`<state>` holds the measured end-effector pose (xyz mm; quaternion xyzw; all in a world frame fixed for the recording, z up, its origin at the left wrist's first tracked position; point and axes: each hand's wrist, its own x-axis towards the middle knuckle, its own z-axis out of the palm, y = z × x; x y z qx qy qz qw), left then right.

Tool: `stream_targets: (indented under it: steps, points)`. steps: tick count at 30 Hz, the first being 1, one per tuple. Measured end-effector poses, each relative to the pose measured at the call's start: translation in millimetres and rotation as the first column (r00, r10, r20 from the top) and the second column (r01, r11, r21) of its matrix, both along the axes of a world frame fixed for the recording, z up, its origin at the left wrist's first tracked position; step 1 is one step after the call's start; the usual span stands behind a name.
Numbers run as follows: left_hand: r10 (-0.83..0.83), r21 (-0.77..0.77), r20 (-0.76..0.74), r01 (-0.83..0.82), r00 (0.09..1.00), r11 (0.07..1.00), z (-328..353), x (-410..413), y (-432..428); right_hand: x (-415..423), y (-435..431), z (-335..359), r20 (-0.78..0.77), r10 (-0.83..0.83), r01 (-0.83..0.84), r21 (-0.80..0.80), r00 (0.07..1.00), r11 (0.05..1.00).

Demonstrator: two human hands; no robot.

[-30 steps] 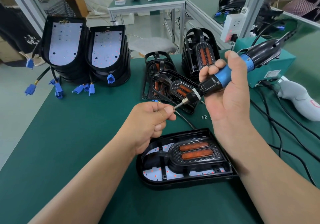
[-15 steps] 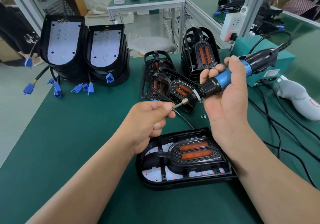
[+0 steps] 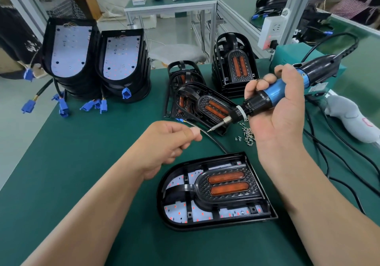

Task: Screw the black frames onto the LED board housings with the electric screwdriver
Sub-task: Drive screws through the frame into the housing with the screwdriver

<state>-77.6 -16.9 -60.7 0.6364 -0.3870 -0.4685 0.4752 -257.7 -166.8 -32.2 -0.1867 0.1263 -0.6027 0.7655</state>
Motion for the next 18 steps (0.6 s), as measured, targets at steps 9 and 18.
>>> stream_targets:
  steps: [9, 18]
  points:
    - [-0.326, 0.14, 0.221, 0.301, 0.919, 0.943, 5, 0, 12, -12, -3, 3, -0.023, 0.014, -0.014, -0.025, 1.0, 1.0]
    - [-0.274, 0.14, 0.371, 0.239, 0.887, 0.961, 6, -2, 12, -23, -5, 10, -0.161, 0.085, -0.106, -0.125, 0.983, 0.986]
